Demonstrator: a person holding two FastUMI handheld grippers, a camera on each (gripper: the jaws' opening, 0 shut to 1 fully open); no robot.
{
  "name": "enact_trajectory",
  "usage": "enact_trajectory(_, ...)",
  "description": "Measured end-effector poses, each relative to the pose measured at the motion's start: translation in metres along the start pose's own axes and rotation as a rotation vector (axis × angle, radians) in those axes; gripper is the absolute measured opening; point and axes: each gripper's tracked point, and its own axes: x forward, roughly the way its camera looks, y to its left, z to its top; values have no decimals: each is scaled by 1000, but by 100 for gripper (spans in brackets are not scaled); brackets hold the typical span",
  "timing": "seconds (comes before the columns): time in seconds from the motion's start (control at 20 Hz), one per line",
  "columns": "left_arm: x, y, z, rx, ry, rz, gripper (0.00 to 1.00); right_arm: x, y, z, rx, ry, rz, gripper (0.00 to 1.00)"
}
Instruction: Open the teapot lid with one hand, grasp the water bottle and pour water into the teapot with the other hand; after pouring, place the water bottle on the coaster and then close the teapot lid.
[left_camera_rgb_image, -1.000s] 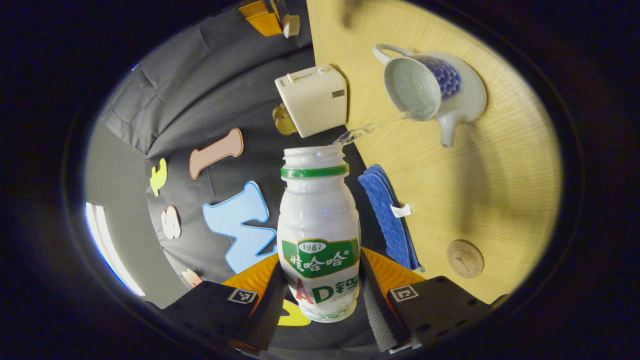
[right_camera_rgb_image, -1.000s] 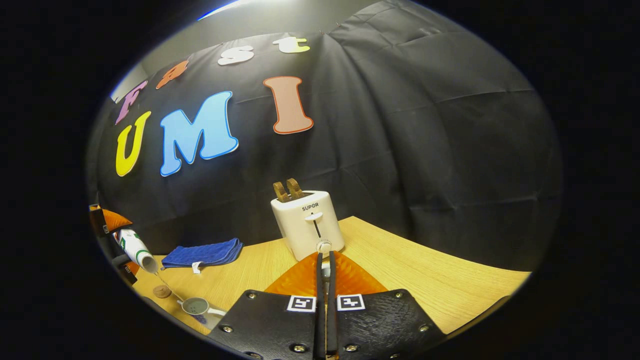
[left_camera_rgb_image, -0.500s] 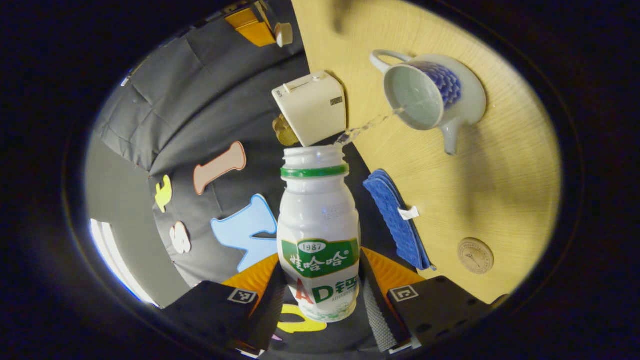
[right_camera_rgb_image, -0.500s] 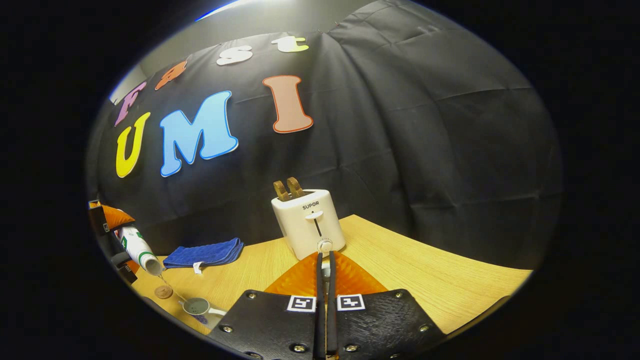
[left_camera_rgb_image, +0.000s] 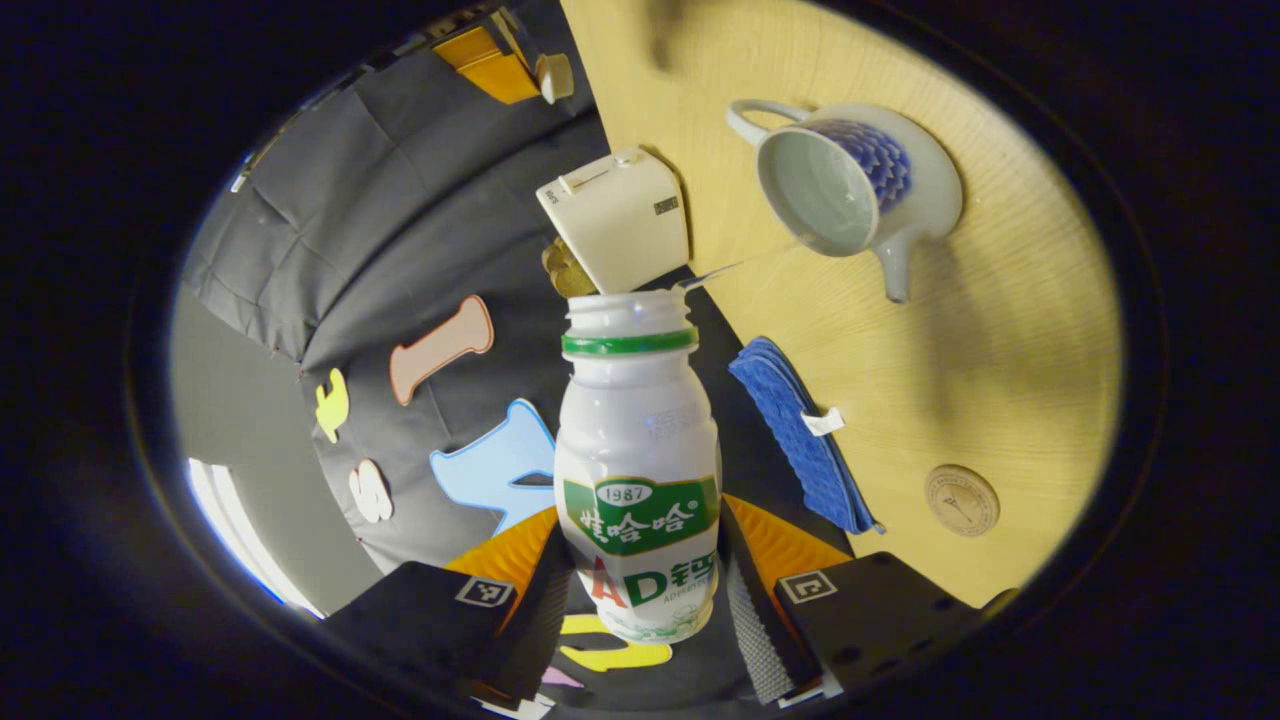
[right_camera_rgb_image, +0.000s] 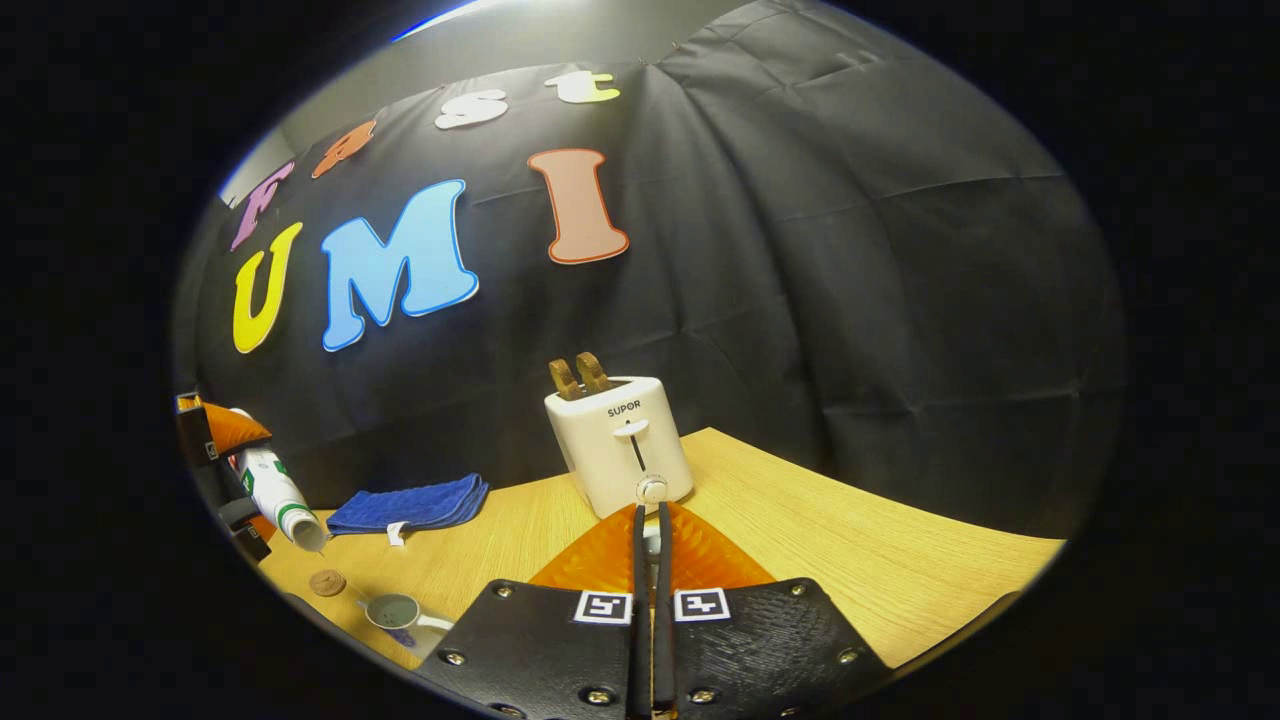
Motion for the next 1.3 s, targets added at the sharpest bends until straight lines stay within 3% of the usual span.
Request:
enact_trajectory(0.05,0,1,1,8,-4,1,81,1,0,0,-1,0,0,1)
enact_trajectory(0.1,-1,1,3,17,-8,0,85,0,0,1,-1,-1,1,1)
enact_trajectory(0.3,-1,3,7,34,-15,4,81,0,0,-1,0,3,1,1)
enact_trajectory(0.35,-1,4,8,38,-15,5,85,0,1,-1,1,4,3,1)
enact_trajectory(0.65,-2,3,10,22,-21,8,85,0,1,-1,7,6,7,1)
enact_trajectory(0.8,-4,-17,14,-138,-39,-56,81,0,2,-2,15,8,10,1)
enact_trajectory(1.0,-8,-44,18,-375,-40,-136,86,0,5,-3,9,11,15,1)
enact_trajectory(1.25,-13,-52,13,-621,-45,-146,86,-1,16,-5,5,18,48,1)
enact_trajectory(1.3,-15,-51,13,-665,-50,-139,76,-1,19,-5,6,19,58,1)
